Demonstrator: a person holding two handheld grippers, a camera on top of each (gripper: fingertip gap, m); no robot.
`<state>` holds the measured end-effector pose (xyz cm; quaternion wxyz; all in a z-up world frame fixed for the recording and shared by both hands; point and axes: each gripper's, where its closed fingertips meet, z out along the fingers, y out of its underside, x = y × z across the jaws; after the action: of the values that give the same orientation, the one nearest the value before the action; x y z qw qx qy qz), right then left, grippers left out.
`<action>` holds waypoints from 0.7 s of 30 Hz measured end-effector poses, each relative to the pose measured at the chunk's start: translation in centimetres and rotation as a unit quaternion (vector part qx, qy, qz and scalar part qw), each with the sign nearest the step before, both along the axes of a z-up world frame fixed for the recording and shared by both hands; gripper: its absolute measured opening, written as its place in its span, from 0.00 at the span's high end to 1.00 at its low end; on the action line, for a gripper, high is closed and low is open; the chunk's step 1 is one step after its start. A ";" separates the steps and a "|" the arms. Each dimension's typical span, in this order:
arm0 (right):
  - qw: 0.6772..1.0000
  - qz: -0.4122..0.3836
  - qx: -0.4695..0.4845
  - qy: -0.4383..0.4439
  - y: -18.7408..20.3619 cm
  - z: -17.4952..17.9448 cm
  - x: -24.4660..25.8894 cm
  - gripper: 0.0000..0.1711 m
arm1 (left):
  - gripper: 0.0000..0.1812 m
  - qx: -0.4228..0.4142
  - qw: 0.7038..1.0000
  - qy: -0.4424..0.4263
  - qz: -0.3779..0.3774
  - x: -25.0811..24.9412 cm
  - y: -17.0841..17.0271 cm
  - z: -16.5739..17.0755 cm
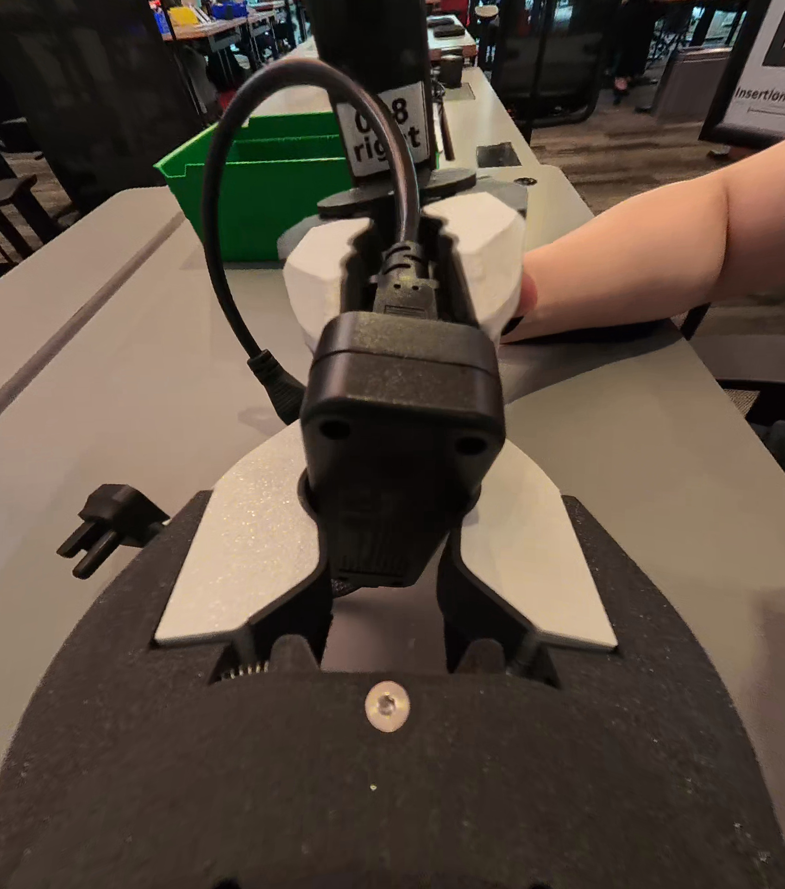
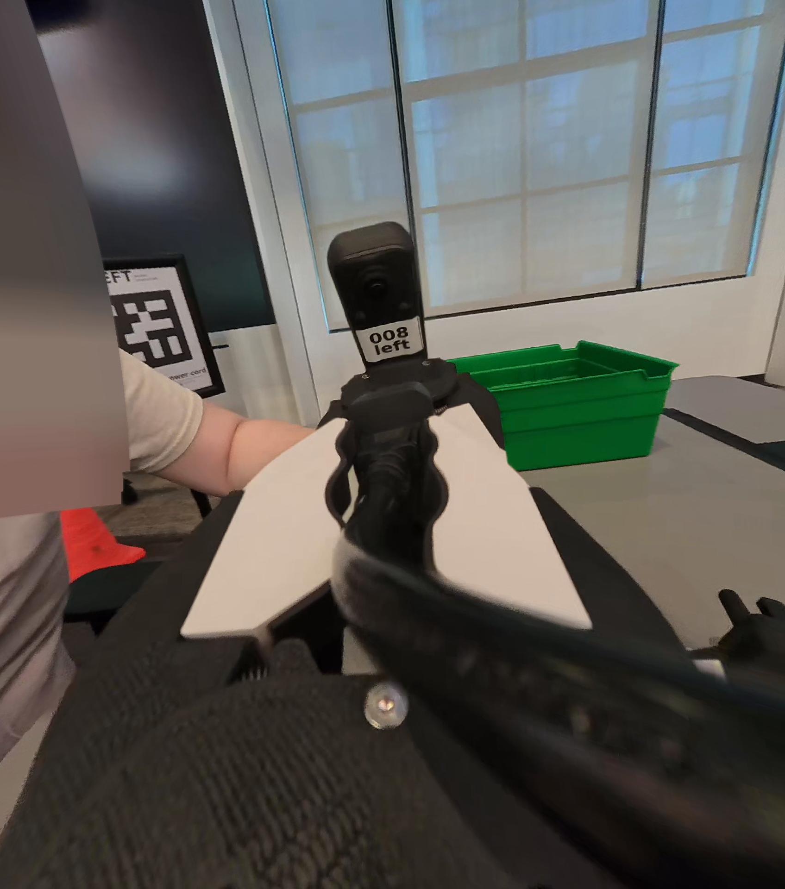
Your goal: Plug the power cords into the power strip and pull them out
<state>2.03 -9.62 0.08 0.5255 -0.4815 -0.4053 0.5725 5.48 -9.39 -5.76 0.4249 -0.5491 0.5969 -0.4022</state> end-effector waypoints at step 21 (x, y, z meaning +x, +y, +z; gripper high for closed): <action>0.990 -0.052 0.095 -0.087 0.2 -1.0 -0.2 0.86 | 0.70 0.001 1.000 -0.009 0.010 -0.3 0.3 0.1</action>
<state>1.85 -9.43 -0.89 0.5608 -0.4981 -0.4761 0.4590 5.16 -9.11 -5.66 0.4348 -0.5510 0.5877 -0.4025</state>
